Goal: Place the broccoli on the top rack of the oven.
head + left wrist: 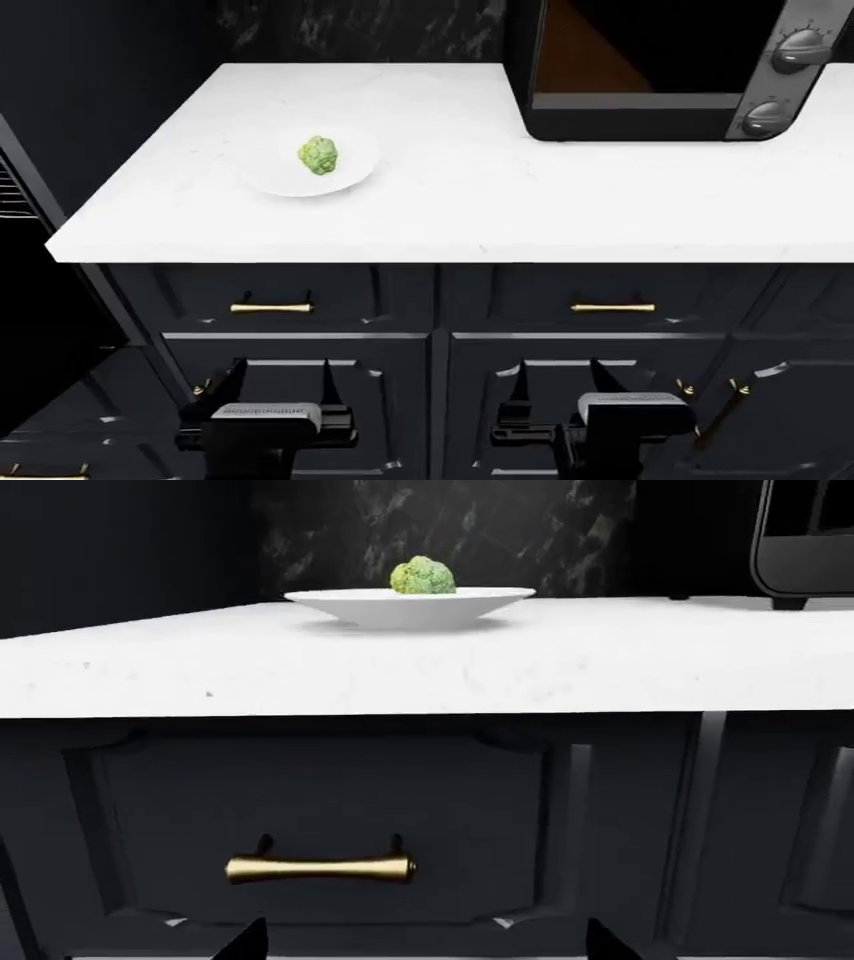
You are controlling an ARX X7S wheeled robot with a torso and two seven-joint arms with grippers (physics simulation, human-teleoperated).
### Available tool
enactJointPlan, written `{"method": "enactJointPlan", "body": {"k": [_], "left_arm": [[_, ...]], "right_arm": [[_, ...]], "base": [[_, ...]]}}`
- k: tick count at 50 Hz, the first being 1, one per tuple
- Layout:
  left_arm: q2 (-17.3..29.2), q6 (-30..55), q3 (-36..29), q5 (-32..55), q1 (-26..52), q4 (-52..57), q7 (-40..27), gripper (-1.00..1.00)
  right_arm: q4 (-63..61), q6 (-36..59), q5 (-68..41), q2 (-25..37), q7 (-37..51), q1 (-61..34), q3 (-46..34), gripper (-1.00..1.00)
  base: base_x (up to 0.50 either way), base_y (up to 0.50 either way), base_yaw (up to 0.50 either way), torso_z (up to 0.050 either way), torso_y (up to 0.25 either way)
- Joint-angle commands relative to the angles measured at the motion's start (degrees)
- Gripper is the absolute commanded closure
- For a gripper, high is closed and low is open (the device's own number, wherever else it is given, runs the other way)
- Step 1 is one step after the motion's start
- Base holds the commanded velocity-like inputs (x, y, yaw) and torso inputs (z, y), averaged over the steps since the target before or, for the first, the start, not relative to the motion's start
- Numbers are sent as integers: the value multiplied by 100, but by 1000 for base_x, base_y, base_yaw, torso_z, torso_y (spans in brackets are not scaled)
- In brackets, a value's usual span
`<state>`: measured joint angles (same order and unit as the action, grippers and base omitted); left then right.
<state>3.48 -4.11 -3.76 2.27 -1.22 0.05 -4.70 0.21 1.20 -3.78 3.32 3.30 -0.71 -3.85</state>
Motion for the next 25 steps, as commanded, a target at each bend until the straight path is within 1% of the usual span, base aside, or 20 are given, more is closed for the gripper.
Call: {"method": "enactJointPlan", "body": {"k": [1,2,5,9,11,14,15,16,17,19,21,22,23,24,25], "left_arm": [[125,-274,-172,-291,36,-152,-331,-100],[107,-61,-140,-86,76,-142,-247,-100],[146,6,-212,-118,-6,69,-251,-100],[196,337,-260,-7,-85,454,-202,-100],[248,398,-272,3,-39,555,-191,-100],[344,892,-332,113,-81,1029,-95,-100],[363,1264,-324,357,-96,1267,26,-100],[436,1238,-407,230,-134,1432,33,-100],[451,1396,-405,308,-131,1518,66,-100],[523,1984,-372,520,-92,2002,129,-100],[577,2247,-359,578,-51,2307,123,-100],[636,2542,-371,609,-4,2524,127,-100],[639,2868,-296,765,70,2691,125,-100],[695,3105,-285,823,140,2908,137,-100],[740,3289,-267,893,197,3090,153,-100]], "right_arm": [[-50,36,-67,106,114,-9,-143,-100],[-59,34,-65,112,132,1,-149,-100],[-159,85,-78,144,170,21,-161,-100],[-327,176,-77,187,183,26,-227,-100],[-631,417,-50,224,208,34,-287,-100],[-1015,743,-39,271,214,14,-380,-100],[-1157,869,-7,296,227,12,-416,-100],[-1375,1050,26,322,257,21,-443,-100],[-1551,1190,-24,319,275,37,-426,-100],[-2075,1774,14,373,312,-21,-504,-100],[-2371,2012,-44,425,279,-32,-513,-100],[-2608,2353,-21,479,282,-64,-550,-100],[-2826,2551,-100,508,236,-77,-541,-100],[-3111,2966,-44,617,204,-152,-632,-100],[-3315,3128,-156,620,169,-177,-562,-100]], "base": [[0,0,0,50,0],[0,0,0,50,0],[0,0,0,50,0],[0,0,0,50,0],[0,0,0,50,0],[0,0,0,50,0],[0,0,0,50,0],[0,0,0,50,0],[0,0,0,50,0],[0,0,0,50,0],[0,0,0,50,0],[0,0,0,43,0],[0,0,0,21,0],[0,0,0,5,0],[0,0,0,0,0]]}}
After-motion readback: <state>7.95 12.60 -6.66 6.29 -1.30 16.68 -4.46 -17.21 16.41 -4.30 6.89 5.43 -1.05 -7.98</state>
